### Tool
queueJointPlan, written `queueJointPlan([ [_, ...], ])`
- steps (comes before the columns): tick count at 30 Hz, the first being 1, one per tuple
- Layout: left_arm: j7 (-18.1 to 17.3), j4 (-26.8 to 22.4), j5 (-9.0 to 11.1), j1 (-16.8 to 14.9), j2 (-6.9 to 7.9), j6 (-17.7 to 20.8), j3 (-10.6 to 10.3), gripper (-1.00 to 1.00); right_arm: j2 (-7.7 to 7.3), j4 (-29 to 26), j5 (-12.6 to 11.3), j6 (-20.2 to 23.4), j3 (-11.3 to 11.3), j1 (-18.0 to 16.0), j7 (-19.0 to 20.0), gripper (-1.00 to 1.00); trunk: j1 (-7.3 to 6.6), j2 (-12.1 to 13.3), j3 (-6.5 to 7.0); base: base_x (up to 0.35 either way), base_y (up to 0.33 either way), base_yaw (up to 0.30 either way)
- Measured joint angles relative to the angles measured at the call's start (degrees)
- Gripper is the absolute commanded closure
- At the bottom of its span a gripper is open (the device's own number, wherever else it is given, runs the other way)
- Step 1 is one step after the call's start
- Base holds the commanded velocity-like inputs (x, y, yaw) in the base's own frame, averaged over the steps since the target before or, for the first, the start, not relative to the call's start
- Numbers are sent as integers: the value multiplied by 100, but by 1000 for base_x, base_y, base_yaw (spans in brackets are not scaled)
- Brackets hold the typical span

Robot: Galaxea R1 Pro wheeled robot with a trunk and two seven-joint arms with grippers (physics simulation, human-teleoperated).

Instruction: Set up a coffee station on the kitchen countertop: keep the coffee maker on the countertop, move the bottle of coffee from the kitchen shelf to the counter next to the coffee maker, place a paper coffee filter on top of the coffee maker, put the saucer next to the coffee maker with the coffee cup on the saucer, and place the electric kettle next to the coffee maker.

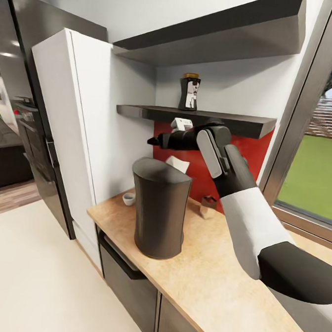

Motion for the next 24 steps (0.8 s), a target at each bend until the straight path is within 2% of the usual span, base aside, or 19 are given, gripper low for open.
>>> queueJointPlan([
  [6,1,-4,2,0,0,0,1,-100,0,11,-120,0,2,1,1,-100,-2,0,0,-39,291,0],
  [24,17,-11,-5,0,9,-9,10,-100,-1,184,-133,0,19,2,16,-100,-2,0,0,0,335,0],
])
